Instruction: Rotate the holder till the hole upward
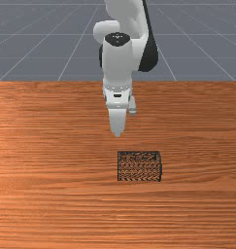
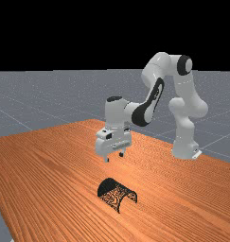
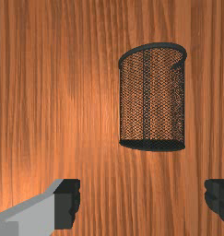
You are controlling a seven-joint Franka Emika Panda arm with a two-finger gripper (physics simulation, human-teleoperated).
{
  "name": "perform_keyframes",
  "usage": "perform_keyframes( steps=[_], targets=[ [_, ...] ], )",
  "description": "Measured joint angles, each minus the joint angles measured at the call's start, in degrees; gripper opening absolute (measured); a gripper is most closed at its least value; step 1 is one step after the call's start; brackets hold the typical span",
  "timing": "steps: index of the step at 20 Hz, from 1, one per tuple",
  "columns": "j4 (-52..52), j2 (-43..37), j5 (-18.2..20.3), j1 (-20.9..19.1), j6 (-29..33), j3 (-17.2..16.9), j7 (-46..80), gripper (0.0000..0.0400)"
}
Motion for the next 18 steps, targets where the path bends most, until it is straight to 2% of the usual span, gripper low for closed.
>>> perform_keyframes(
  steps=[1, 2, 3, 4, 6, 8, 18],
  targets=[
    [0.0, 0.0, 0.0, 0.0, 0.0, 0.0, 0.0, 0.0243],
    [0.0, 0.0, 0.0, 0.0, 0.0, 0.0, 0.0, 0.0148],
    [0.0, 0.0, 0.0, 0.0, 0.0, 0.0, 0.0, 0.0090],
    [0.0, 0.0, 0.0, 0.0, 0.0, 0.0, 0.0, 0.0054],
    [0.0, -0.1, 0.8, -0.4, -0.2, 0.3, -0.7, 0.0020],
    [0.0, -0.4, 0.0, 0.0, -0.2, 0.0, 0.1, 0.0007],
    [0.3, 0.0, -0.2, 1.9, -0.5, 0.4, 4.0, 0.0000]
  ],
)
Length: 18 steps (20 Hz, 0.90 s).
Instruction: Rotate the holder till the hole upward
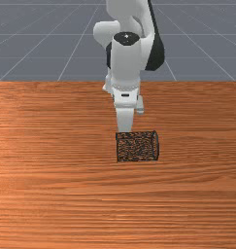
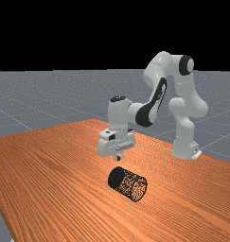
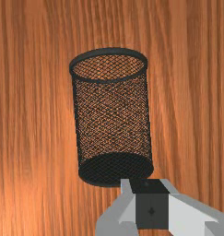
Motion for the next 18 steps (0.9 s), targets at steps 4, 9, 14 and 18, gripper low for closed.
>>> perform_keyframes(
  steps=[4, 9, 14, 18],
  targets=[
    [1.5, 0.9, -0.7, 4.1, -0.6, 1.2, 6.5, 0.0000],
    [4.0, 2.5, -1.3, 8.1, -1.5, 2.2, 13.1, 0.0000],
    [10.8, 6.7, -2.3, 14.5, -4.2, 3.5, 22.2, 0.0000],
    [15.0, 9.2, -2.9, 17.6, -5.9, 4.4, 25.2, 0.0000]
  ],
)
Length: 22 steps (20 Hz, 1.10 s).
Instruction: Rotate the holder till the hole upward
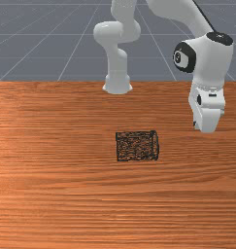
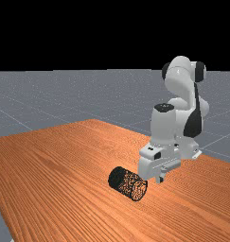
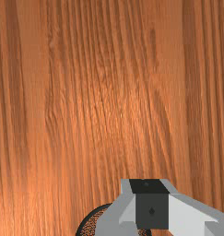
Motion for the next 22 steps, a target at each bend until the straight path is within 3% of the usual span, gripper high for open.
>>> perform_keyframes(
  steps=[1, 2, 3, 4, 6, 9, 10, 12, 13, 14, 15, 20, 22],
  targets=[
    [0.8, 0.4, 0.1, 0.0, -1.0, 0.4, -1.2, 0.0000],
    [2.0, 1.1, 0.5, -0.1, -2.4, 0.7, -1.6, 0.0157],
    [1.9, 1.4, 0.5, 0.0, -2.0, 0.7, -1.6, 0.0252],
    [2.3, 2.0, 0.6, -0.1, -2.0, 0.8, -1.7, 0.0310],
    [1.3, 2.3, -1.6, 1.1, 0.0, -0.5, 0.2, 0.0367],
    [0.9, 2.8, -1.2, 0.9, 1.0, -0.3, -0.2, 0.0393],
    [3.6, 4.6, -4.8, 3.2, -2.2, -2.5, 2.9, 0.0396],
    [5.8, 7.3, -7.1, 5.0, -3.5, -4.1, 4.8, 0.0398],
    [14.0, 12.8, -11.1, 8.3, -11.8, -7.3, 6.7, 0.0399],
    [15.2, 14.6, -11.8, 9.0, -11.9, -8.1, 7.3, 0.0400],
    [2.5, 8.6, -4.1, 3.2, 3.5, -2.2, 2.6, 0.0400],
    [9.7, 19.0, -9.8, 8.8, 1.8, -6.9, 8.9, 0.0400],
    [11.2, 19.8, -11.3, 10.4, -0.9, -8.3, 10.3, 0.0400]
  ],
)
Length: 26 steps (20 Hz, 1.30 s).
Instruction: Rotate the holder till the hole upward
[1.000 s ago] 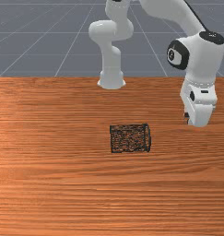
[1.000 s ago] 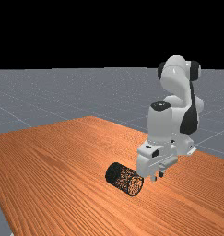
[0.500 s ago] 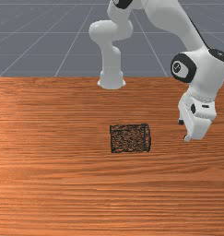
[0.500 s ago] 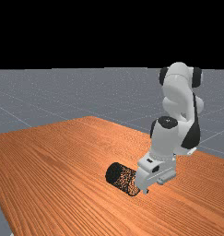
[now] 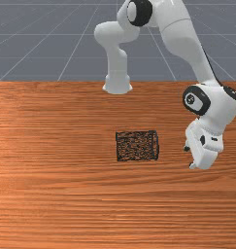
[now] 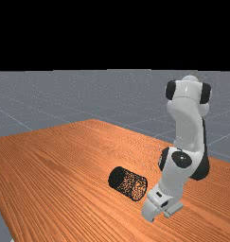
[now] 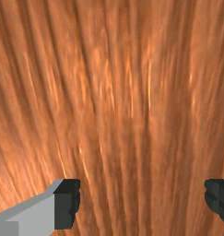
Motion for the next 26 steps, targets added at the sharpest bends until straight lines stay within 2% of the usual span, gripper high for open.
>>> perform_keyframes(
  steps=[2, 3, 4, 5, 9, 10, 12, 13, 14, 15, 18, 19, 20, 22, 23, 25, 26],
  targets=[
    [2.7, 1.1, -1.2, 1.8, -3.6, -1.1, 1.5, 0.0400],
    [14.0, 7.3, -4.2, 5.5, -15.1, -4.3, 3.9, 0.0400],
    [12.4, 6.4, -3.6, 5.4, -13.3, -3.6, 4.1, 0.0400],
    [16.9, 8.7, -5.0, 6.7, -18.6, -4.9, 4.0, 0.0400],
    [16.9, 6.2, -5.9, 7.8, -22.4, -5.4, 3.8, 0.0400],
    [12.4, 3.1, -4.9, 7.1, -18.7, -4.3, 3.9, 0.0400],
    [12.4, 3.0, -6.0, 8.2, -20.5, -5.1, 4.9, 0.0400],
    [9.5, 1.4, -5.6, 8.1, -18.4, -4.6, 5.3, 0.0400],
    [13.0, 3.6, -7.3, 9.3, -22.5, -6.0, 5.4, 0.0400],
    [12.5, 3.5, -6.9, 9.0, -21.3, -5.7, 5.5, 0.0400],
    [19.5, 9.9, -7.6, 9.6, -23.8, -6.8, 6.2, 0.0400],
    [14.3, 7.9, -8.0, 9.7, -20.8, -6.6, 6.8, 0.0400],
    [13.5, 7.8, -8.7, 9.8, -21.2, -7.3, 6.7, 0.0400],
    [8.0, 4.9, -8.8, 8.8, -17.1, -7.2, 6.7, 0.0400],
    [9.4, 6.1, -10.1, 9.3, -19.5, -8.5, 6.7, 0.0400],
    [4.6, 3.4, -9.7, 8.1, -15.2, -8.0, 6.5, 0.0400],
    [5.0, 3.7, -10.2, 8.3, -16.0, -8.5, 6.7, 0.0400]
  ],
)
